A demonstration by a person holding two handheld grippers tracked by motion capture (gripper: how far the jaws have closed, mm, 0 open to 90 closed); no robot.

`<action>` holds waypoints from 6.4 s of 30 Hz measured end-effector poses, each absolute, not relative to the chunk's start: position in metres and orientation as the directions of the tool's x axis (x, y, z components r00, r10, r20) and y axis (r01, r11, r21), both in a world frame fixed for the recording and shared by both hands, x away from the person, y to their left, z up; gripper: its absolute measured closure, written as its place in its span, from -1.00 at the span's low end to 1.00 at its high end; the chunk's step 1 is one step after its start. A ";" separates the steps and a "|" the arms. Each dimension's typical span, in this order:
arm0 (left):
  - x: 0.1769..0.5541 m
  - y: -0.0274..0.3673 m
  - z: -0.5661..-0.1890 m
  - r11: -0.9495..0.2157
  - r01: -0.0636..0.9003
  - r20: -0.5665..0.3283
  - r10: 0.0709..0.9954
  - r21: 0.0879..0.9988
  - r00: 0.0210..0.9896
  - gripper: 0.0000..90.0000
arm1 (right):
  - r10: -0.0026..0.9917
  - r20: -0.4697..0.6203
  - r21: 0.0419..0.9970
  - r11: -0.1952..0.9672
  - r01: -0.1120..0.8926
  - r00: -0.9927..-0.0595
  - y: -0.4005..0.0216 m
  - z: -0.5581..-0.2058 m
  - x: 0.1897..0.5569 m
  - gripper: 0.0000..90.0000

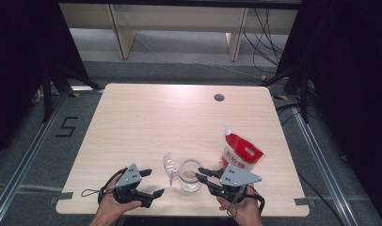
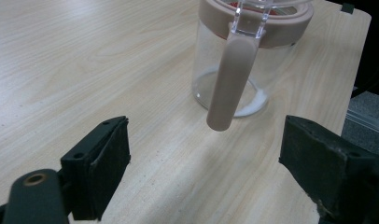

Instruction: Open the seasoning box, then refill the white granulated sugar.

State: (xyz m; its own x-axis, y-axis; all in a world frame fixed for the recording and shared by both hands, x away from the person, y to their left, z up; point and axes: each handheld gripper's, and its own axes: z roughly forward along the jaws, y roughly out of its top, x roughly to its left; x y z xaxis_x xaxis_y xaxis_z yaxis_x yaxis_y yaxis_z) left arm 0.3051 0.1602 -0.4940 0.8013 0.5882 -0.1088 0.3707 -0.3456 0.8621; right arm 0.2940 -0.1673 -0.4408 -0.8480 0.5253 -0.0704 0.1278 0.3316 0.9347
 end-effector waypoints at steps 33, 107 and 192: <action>0.306 0.160 -0.491 -0.315 0.367 -0.123 0.589 0.876 0.799 -0.66 | 0.693 -0.027 0.929 0.283 0.238 -0.720 -0.256 -0.453 0.270 0.18; 0.303 0.160 -0.493 -0.313 0.379 -0.134 0.590 0.871 0.796 -0.66 | 0.776 -0.018 0.925 0.252 0.284 -0.630 -0.272 -0.498 0.323 -0.53; 0.304 0.161 -0.493 -0.359 0.351 -0.089 0.578 0.865 0.811 -0.66 | 0.735 0.007 0.977 0.140 0.162 -0.678 -0.267 -0.507 0.348 -0.01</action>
State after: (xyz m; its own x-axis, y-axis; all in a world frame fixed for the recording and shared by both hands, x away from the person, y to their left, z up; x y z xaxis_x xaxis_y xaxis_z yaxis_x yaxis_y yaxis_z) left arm 0.3038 0.1605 -0.4926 0.8114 0.5777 -0.0890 0.3508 -0.3595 0.8647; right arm 0.3479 -0.2667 -0.5074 -0.6783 0.7347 0.0075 0.1623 0.1399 0.9768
